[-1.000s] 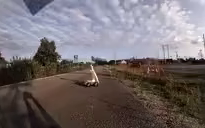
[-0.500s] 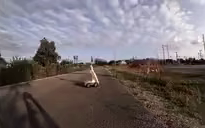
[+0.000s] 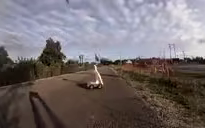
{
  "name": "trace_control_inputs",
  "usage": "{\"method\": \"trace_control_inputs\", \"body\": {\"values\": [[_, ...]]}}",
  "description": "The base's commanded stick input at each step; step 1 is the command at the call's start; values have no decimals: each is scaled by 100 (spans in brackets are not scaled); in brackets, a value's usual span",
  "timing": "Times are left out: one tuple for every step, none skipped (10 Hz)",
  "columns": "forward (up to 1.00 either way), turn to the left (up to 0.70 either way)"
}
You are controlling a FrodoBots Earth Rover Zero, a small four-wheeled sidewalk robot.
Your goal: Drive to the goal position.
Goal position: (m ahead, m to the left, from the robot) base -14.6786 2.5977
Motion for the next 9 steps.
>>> {"method": "trace_control_inputs", "body": {"values": [[70,35],[70,35],[70,35],[70,35],[70,35],[70,35],[70,35],[70,27],[70,32]]}}
